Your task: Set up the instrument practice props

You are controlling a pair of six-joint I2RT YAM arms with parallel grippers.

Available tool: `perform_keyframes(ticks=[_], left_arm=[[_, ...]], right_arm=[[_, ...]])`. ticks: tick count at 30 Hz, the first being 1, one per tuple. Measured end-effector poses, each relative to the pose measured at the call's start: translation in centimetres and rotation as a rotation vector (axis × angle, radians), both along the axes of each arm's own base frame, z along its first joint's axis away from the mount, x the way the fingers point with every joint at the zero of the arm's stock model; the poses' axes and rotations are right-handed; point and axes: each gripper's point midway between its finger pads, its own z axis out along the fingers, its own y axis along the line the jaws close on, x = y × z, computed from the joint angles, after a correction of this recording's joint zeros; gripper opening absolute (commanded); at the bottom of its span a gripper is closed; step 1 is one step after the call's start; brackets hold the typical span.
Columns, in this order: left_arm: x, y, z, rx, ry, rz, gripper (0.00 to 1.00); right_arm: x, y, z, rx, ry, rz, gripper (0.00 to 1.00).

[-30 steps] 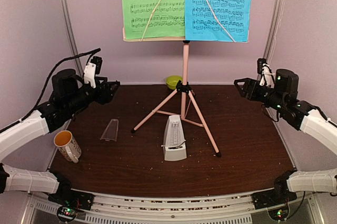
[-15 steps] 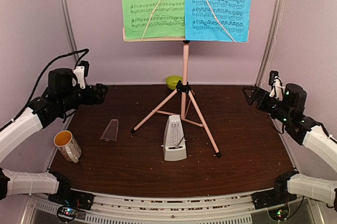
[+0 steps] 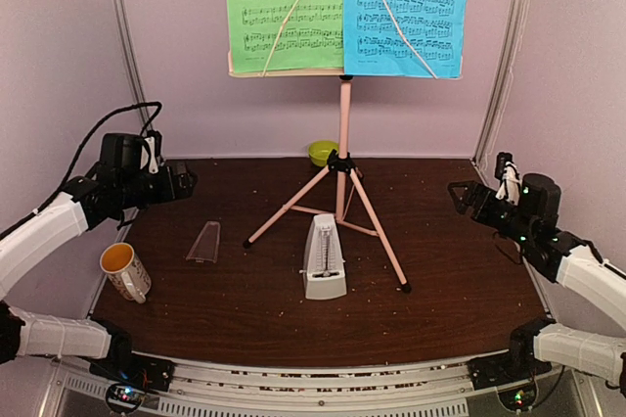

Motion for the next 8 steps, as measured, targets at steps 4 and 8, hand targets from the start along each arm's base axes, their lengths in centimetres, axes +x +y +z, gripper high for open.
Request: perform_keyframes(ticks=[4,8], left_arm=[[-0.03,0.15,-0.21,-0.003,0.005,0.012,0.98],[-0.03,0.52,-0.31,0.005,0.008,0.032,0.98]], right_arm=[[0.04,-0.12,0.04,-0.002,-0.002,-0.007,1.00],[0.05,-0.12,0.05,-0.002,-0.003,-0.007,1.00]])
